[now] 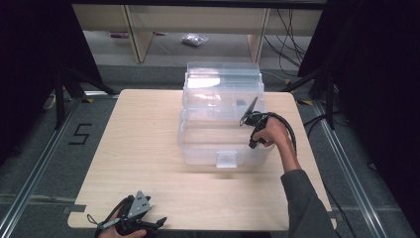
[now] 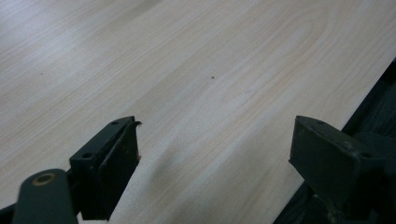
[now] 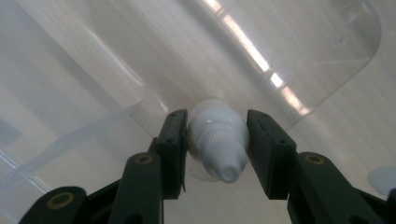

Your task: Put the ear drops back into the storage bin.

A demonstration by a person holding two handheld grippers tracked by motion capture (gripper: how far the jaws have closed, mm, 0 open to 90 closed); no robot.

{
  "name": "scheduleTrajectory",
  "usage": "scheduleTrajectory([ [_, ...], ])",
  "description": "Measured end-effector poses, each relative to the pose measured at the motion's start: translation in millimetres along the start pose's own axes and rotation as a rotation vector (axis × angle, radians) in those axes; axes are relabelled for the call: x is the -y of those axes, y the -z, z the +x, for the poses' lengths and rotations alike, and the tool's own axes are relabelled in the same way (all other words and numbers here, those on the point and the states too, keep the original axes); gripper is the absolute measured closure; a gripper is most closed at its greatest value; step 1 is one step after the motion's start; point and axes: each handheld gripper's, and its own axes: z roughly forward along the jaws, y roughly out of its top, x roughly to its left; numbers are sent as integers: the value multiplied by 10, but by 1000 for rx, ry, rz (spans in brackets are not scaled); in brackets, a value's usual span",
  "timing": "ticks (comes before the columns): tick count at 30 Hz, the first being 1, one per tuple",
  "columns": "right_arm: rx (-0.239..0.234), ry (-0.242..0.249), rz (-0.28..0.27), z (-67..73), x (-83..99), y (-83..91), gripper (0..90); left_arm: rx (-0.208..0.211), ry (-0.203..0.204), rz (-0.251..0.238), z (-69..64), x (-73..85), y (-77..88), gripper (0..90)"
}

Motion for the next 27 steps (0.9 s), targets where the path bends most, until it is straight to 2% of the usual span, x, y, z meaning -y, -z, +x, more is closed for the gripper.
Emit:
scheduleTrajectory([
  [1,-1,14,-6,-12,8,-10,601,-1,-1,-2,0,1,-3,150],
  [2,12,78,-17,-52,0,-17,600,-2,-1,-1,0,0,-3,150],
  [3,7,10,7,-10,14,-7,601,-1,2,-3,-2,1,-4,150],
  [5,3,46,-3,-40,25,-17,601,-2,0,-3,-2,1,-3,150],
  [7,-8,2,6,-15,36,-14,600,7,19,-16,-15,1,-8,150],
  [8,-5,23,-1,-30,40,-19,600,8,20,-16,-16,1,-9,150],
  [9,-11,9,2,-24,49,-23,600,-1,3,-2,-4,0,-4,150],
  [10,-8,21,3,-36,56,-31,600,-1,-1,1,-2,0,-1,150],
  [13,-1,2,14,-31,61,-33,599,-1,0,0,-2,0,-1,150],
  [14,-3,21,6,-49,68,-38,598,-1,0,1,-1,0,-1,150],
  [15,-6,-5,13,-27,64,-26,595,-1,0,0,-1,0,-2,150],
  [16,-6,20,3,-41,69,-26,580,-1,1,0,-2,0,-2,150],
  [17,-7,25,1,-36,73,-21,526,-1,2,-1,-3,0,-3,150],
  [18,-9,7,12,-23,72,-3,497,-1,21,-4,-13,5,-13,150],
  [20,-3,-5,-21,-10,73,35,448,-1,14,-3,-10,4,-10,150],
  [21,0,-1,-36,-15,73,60,418,-1,-2,2,-1,0,-2,150],
  [22,-4,-36,-43,8,77,88,395,0,8,0,-7,3,-6,150],
  [23,6,-50,-55,16,82,128,384,0,20,-1,-13,6,-13,150],
  [24,4,-28,-71,1,89,135,372,-2,20,-2,-11,5,-17,150],
  [25,4,-39,-68,7,95,166,359,-1,20,-4,-12,6,-17,150],
  [27,5,-45,-113,7,122,193,344,-6,6,-1,-5,2,-12,150],
])
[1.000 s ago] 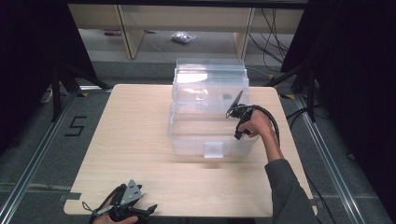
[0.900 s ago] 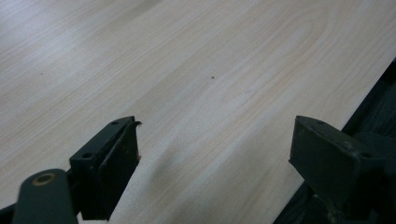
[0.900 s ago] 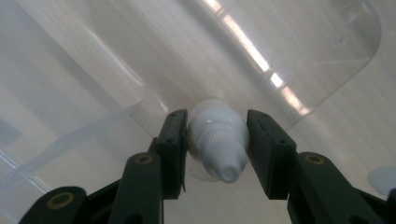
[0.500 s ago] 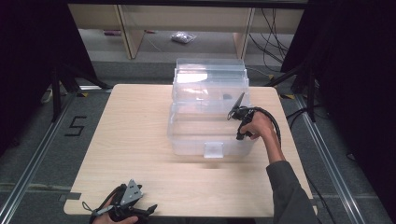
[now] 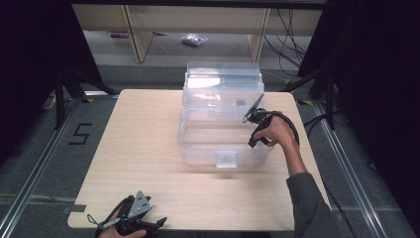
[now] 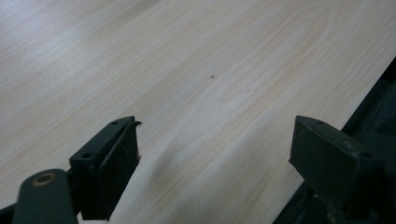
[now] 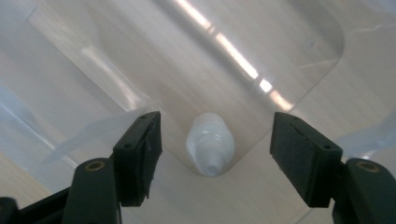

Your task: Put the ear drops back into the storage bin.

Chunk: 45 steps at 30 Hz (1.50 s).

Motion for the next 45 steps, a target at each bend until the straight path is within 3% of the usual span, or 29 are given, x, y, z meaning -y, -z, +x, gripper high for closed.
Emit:
scheduleTrajectory([
  [1,6,-19,13,16,0,42,338,8,4,-3,-5,1,4,150],
  [2,5,15,-18,-5,15,44,332,7,3,-3,-4,0,3,150],
  [3,0,0,-18,9,15,71,326,5,10,1,-7,2,2,150],
  [9,-3,16,-74,46,73,159,307,7,4,-3,-4,1,1,150],
  [13,14,48,-115,58,103,219,294,7,5,-2,-5,1,1,150],
  [14,8,31,-121,80,108,237,288,8,5,-2,-5,2,0,150],
  [26,13,55,-168,170,172,341,258,7,6,-3,-1,1,0,150],
  [32,1,17,-203,214,254,394,246,5,5,-1,1,1,-1,150],
  [45,9,22,-261,318,355,514,243,2,-10,12,14,0,10,150],
])
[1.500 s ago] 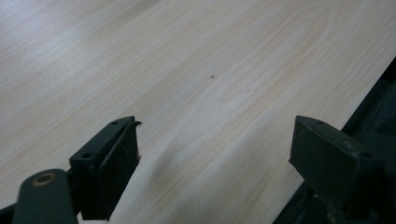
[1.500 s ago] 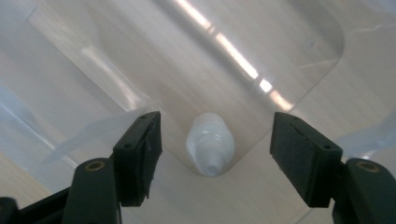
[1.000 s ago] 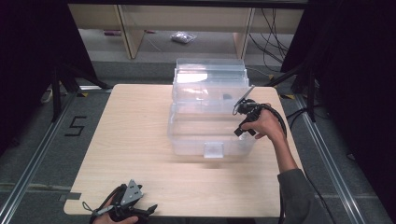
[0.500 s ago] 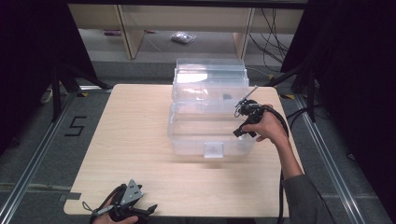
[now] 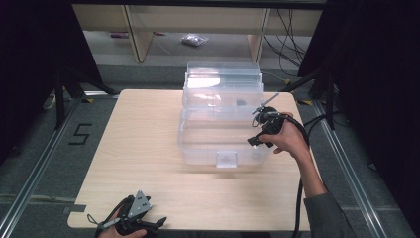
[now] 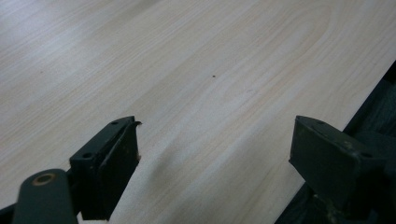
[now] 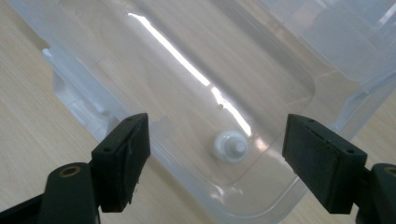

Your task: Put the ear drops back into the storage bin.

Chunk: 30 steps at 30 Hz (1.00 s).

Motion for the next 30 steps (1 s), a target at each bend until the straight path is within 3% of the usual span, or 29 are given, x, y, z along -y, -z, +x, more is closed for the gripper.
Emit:
scheduleTrajectory([
  [4,4,21,-14,24,21,25,245,1,11,-11,-10,0,-8,150],
  [5,1,2,-7,53,30,46,244,1,9,-9,-8,0,-7,150],
  [8,5,41,-38,57,52,66,243,2,14,-12,-13,1,-11,150],
  [13,-2,28,-41,87,94,119,242,1,10,-9,-10,2,-9,150],
  [15,6,48,-62,81,110,114,242,3,16,-16,-14,0,-8,150],
  [16,-4,26,-54,97,126,123,242,2,14,-15,-14,1,-7,150],
  [17,5,54,-64,79,133,122,242,0,11,-11,-11,2,-7,150],
  [18,-8,15,-47,112,147,127,241,0,9,-8,-9,1,-7,150],
  [19,2,11,-45,120,157,130,242,-1,10,-10,-9,1,-7,150],
  [21,-2,37,-63,113,178,127,242,4,15,-16,-16,1,-8,150],
  [25,-9,20,-70,150,211,134,242,-1,10,-10,-11,1,-8,150],
  [26,5,58,-96,136,220,116,242,1,7,-8,-9,1,-5,150],
  [27,-16,23,-77,156,224,133,242,0,10,-11,-11,1,-9,150],
  [29,-2,47,-99,155,231,130,240,-1,11,-10,-10,1,-8,150],
  [30,-15,29,-91,177,240,142,241,0,10,-9,-10,2,-9,150],
])
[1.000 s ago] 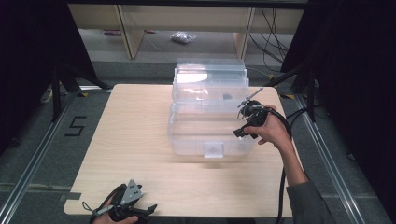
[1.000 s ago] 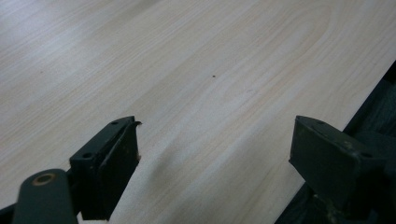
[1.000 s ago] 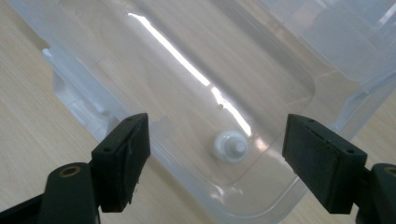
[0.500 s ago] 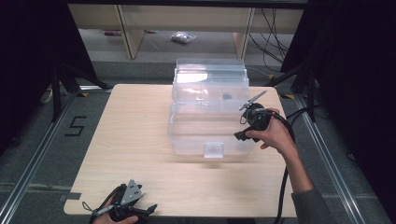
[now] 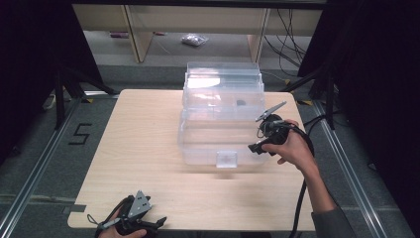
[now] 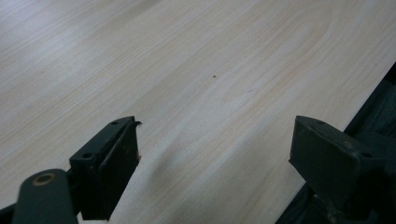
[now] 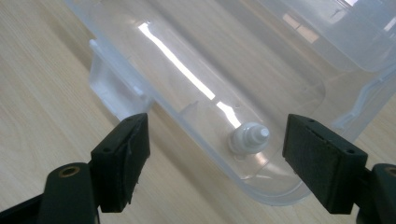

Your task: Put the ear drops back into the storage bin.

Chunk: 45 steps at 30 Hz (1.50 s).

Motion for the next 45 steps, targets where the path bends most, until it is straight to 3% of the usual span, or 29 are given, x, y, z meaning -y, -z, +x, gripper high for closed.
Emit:
scheduleTrajectory([
  [2,6,14,-12,3,5,6,240,0,1,1,1,-1,-2,150],
  [3,-3,-11,-2,30,11,18,240,0,1,-1,1,-2,-1,150],
  [4,6,20,-21,10,12,13,240,0,1,-1,0,-1,1,150],
  [5,1,0,-13,32,19,29,239,0,-1,0,2,-1,2,150],
  [6,8,31,-30,23,25,22,238,-2,-12,10,11,-2,9,150],
  [8,7,4,-14,60,36,34,237,-2,-9,8,10,-2,8,150],
  [9,10,36,-28,61,47,22,237,-1,-11,10,10,-2,10,150],
  [19,5,45,-70,150,123,23,234,1,1,-1,1,-1,0,150],
  [20,3,56,-73,154,132,25,234,1,-11,10,11,-2,7,150],
  [24,-6,31,-76,215,167,27,231,-1,-10,9,11,-2,8,150],
  [28,-10,59,-86,237,212,13,229,-2,-9,8,11,-2,9,150],
  [33,-7,43,-104,302,264,6,228,-2,-9,9,10,-2,10,150],
  [37,-16,63,-124,340,310,-23,228,-3,-9,9,10,-2,11,150],
  [45,-19,57,-155,415,385,-70,226,-3,0,-3,2,-4,9,150],
])
